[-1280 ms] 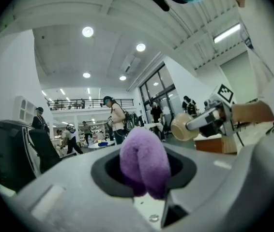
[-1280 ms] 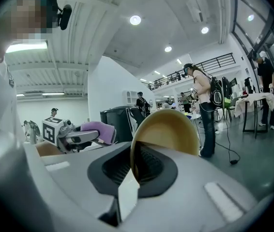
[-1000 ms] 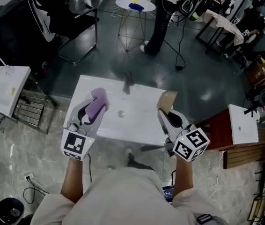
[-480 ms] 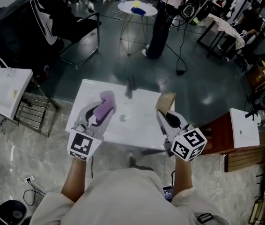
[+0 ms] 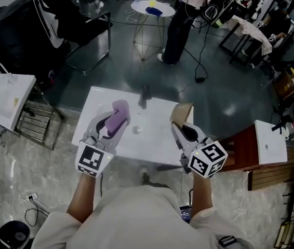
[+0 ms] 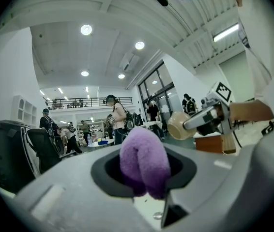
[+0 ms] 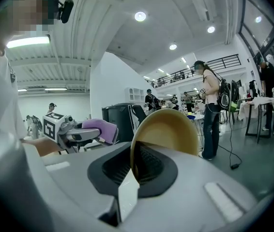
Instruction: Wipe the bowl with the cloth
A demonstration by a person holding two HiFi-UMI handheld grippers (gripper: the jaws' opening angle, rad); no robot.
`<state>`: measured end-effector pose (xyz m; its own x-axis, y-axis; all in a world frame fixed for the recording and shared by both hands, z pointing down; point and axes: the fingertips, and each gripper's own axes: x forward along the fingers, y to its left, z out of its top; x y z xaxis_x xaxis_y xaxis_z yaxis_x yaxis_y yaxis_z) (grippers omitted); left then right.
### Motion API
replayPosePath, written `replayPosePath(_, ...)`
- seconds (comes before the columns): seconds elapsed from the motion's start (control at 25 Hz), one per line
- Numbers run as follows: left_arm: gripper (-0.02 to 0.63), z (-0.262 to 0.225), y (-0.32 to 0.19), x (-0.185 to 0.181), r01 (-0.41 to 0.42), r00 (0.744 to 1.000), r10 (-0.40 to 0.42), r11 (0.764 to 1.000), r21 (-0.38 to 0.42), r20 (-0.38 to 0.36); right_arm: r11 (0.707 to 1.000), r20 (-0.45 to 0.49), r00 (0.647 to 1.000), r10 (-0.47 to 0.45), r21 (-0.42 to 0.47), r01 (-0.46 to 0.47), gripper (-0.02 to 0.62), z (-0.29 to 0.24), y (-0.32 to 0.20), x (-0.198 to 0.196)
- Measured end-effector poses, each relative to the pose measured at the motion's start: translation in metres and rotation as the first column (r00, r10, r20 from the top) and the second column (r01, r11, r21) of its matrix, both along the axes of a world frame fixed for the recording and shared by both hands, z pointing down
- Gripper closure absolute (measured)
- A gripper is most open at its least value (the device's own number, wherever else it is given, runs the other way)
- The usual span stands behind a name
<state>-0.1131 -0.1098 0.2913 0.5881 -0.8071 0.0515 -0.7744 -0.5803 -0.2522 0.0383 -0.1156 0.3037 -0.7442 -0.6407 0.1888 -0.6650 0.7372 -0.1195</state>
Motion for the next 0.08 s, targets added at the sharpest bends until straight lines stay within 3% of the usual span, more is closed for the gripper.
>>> replayPosePath(0.08,0.485,0.0019,-0.0026,0.0008,-0.002,1.000,0.002,1.000,-0.002,0.001,1.000,-0.001,1.000,-0.004,-0.004,0.004,0.583,0.0026,-0.0019,-0.0009)
